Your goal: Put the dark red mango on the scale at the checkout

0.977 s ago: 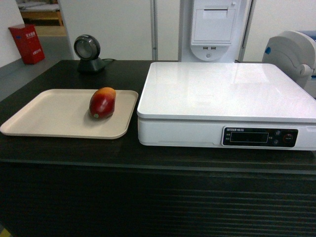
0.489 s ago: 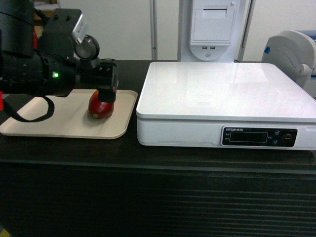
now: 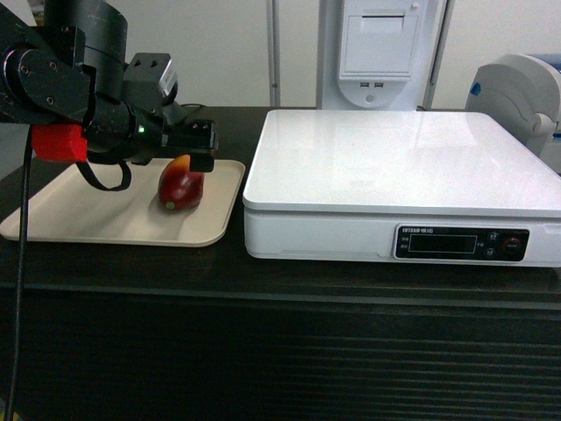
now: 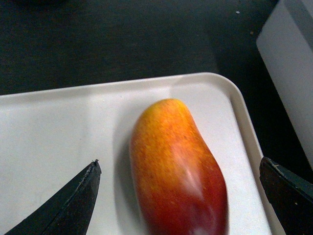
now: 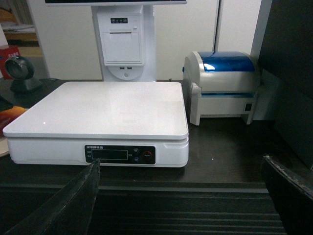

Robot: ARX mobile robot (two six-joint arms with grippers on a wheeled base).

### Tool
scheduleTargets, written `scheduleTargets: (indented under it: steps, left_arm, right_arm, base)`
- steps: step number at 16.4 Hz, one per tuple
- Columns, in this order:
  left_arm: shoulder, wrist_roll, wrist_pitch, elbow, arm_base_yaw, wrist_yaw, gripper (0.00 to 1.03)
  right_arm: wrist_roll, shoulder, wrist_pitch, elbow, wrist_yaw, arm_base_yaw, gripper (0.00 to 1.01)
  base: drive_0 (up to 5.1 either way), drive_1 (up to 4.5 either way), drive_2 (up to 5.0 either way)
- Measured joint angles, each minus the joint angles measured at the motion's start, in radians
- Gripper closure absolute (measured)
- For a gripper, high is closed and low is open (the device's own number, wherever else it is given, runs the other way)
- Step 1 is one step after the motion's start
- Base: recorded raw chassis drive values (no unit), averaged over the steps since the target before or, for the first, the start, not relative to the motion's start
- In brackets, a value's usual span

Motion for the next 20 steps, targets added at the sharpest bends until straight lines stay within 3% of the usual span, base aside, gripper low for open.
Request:
scheduleTargets:
  steps: [4,10,12,17,18,20]
  left_arm:
    - [0.099,-0.012,-0.073,0.150,0.022,0.009,0.05]
    - [0.169,-0.025,-0.169,0.256,0.022,0.028,0.05]
    - [0.202,-0.016,-0.226,0.261,0.022,0.027,0.05]
    - [0.221,0.008,-0.227,0.274,0.022,0.012,0.05]
    - [0.221,0.010,-0.222,0.274,0.022,0.009,0.12]
    - [0.219,0.010,-0.194,0.264,0.022,0.002,0.36]
  right_arm:
    - [0.000,0.000,0.000,0.000,0.000,0.000,0.03]
    - [0.000,0.000,0.000,0.000,0.000,0.000,0.03]
    - [0.000,0.000,0.000,0.000,0.000,0.000,0.03]
    - [0.000,0.000,0.000,0.000,0.000,0.000,0.03]
    - [0.000,0.000,0.000,0.000,0.000,0.000,0.03]
    - [0.000,0.000,0.000,0.000,0.000,0.000,0.03]
  base:
    - [0.0,0.00,0.0]
    - [0.0,0.00,0.0]
    - [0.0,0.00,0.0]
    - [0.0,0.00,0.0]
    - [0.0,0.00,0.0]
    - [0.0,0.00,0.0]
